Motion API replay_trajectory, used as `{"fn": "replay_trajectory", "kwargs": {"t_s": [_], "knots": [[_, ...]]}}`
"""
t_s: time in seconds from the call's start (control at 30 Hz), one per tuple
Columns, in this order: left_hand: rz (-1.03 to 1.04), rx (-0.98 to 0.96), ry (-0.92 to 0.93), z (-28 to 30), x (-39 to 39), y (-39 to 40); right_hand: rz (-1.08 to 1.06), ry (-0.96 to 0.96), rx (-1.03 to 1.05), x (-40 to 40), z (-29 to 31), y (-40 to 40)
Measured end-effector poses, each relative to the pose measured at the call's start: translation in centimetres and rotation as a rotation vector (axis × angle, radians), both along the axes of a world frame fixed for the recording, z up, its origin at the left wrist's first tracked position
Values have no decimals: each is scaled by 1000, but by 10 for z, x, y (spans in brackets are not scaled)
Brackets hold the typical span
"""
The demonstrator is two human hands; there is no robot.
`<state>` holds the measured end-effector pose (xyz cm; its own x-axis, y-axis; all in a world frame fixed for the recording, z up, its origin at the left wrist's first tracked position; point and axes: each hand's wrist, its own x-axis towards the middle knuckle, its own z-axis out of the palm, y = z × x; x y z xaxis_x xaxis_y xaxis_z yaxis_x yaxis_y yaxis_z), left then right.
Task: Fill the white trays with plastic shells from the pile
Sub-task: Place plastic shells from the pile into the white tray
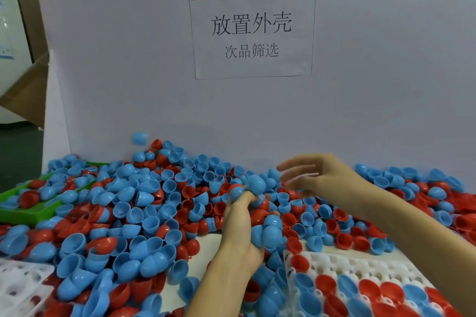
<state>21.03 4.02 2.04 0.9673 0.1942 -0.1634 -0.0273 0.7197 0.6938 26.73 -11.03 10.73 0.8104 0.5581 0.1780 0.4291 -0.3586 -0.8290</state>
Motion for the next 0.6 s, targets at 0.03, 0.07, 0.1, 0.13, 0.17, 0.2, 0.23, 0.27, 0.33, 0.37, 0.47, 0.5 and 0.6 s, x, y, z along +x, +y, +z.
{"fn": "replay_trajectory", "kwargs": {"t_s": [0.03, 0.07, 0.1, 0.13, 0.17, 0.2, 0.23, 0.27, 0.33, 0.37, 0.47, 0.5, 0.6], "knots": [[-4, 3, -4, 0, 0, 0, -24, -25, -31, -1, -5, -1], [-12, 12, -12, 0, 0, 0, -33, -51, -47, -2, -10, -3], [-18, 25, -16, 1, -1, -1, -34, -74, -37, -3, -15, -4], [-17, 51, -17, 1, -1, -2, -32, -91, -8, -4, -19, -4], [-8, 88, -20, 2, -1, -4, -25, -103, 30, -5, -22, -4], [9, 138, -28, 0, 0, -6, -9, -108, 66, -5, -23, -4], [29, 202, -38, -2, 1, -8, 16, -105, 86, -6, -24, -4], [45, 282, -48, -3, 1, -10, 45, -105, 88, -7, -23, -4], [46, 417, -74, -4, 0, -14, 79, -161, 35, -8, -23, -4], [41, 451, -87, -4, -1, -15, 70, -203, 2, -8, -23, -3], [16, 468, -107, -2, -2, -15, 13, -199, 6, -7, -25, -5], [6, 458, -119, -1, -2, -14, 11, -161, 20, -7, -26, -6], [-36, 387, -139, 0, -3, -13, 8, -60, 59, -5, -30, -9]]}}
